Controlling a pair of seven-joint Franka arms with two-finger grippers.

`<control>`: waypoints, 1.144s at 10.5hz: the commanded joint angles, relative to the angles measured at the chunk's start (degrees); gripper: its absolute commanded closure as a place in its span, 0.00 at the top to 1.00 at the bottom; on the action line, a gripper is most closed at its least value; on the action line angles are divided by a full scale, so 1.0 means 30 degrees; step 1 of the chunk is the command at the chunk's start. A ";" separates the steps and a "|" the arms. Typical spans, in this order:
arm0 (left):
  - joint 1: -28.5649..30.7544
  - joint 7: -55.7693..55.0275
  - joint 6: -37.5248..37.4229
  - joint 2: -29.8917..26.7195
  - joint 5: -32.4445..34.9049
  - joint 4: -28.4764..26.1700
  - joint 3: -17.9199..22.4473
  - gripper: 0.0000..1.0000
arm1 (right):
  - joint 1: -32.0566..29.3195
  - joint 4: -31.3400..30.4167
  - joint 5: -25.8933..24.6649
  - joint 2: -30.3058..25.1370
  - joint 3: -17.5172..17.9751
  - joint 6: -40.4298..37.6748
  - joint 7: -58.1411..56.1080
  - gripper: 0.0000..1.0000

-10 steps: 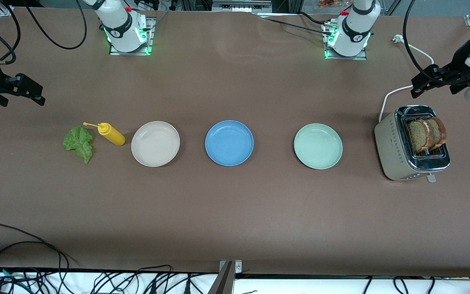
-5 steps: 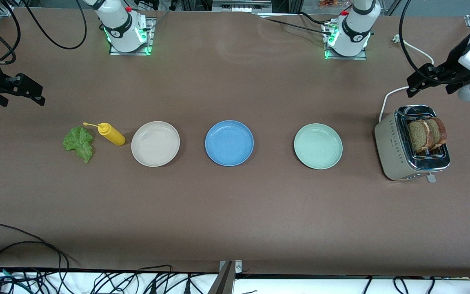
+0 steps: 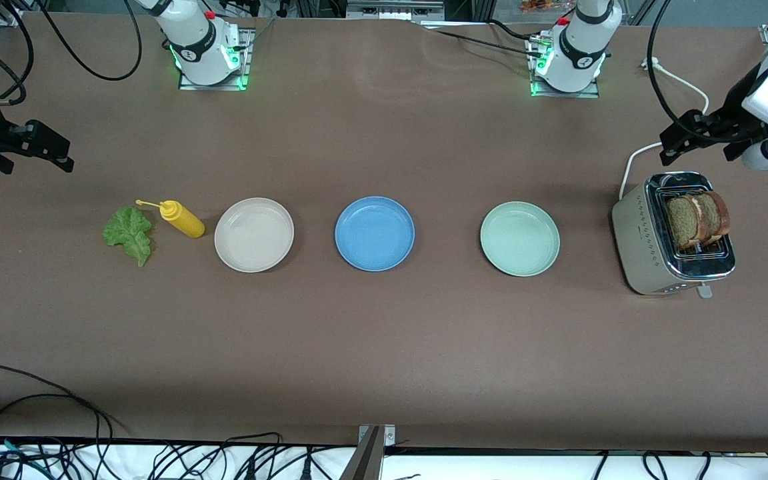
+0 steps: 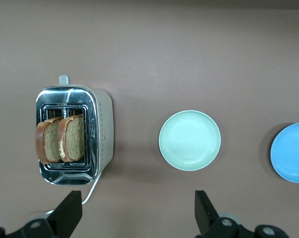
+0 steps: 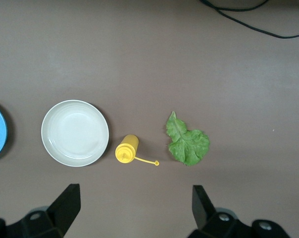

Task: Make sandwich in blue plate with both arms
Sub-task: 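Move the left gripper toward the silver toaster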

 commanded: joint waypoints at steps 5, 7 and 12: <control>0.0863 0.0192 0.2617 -0.1666 0.0099 -0.3284 0.0042 1.00 | -0.0175 0.0247 -0.0086 0.0020 0.0197 -0.0140 0.0091 1.00; 0.0716 0.0162 0.2588 -0.1729 0.1508 -0.3429 0.0012 1.00 | -0.0175 0.0247 -0.0086 0.0020 0.0197 -0.0169 0.0091 1.00; 0.1154 0.2476 0.2791 -0.0353 0.1337 -0.4186 0.2002 1.00 | -0.0146 0.0247 -0.0086 0.0020 0.0226 -0.0169 0.0091 1.00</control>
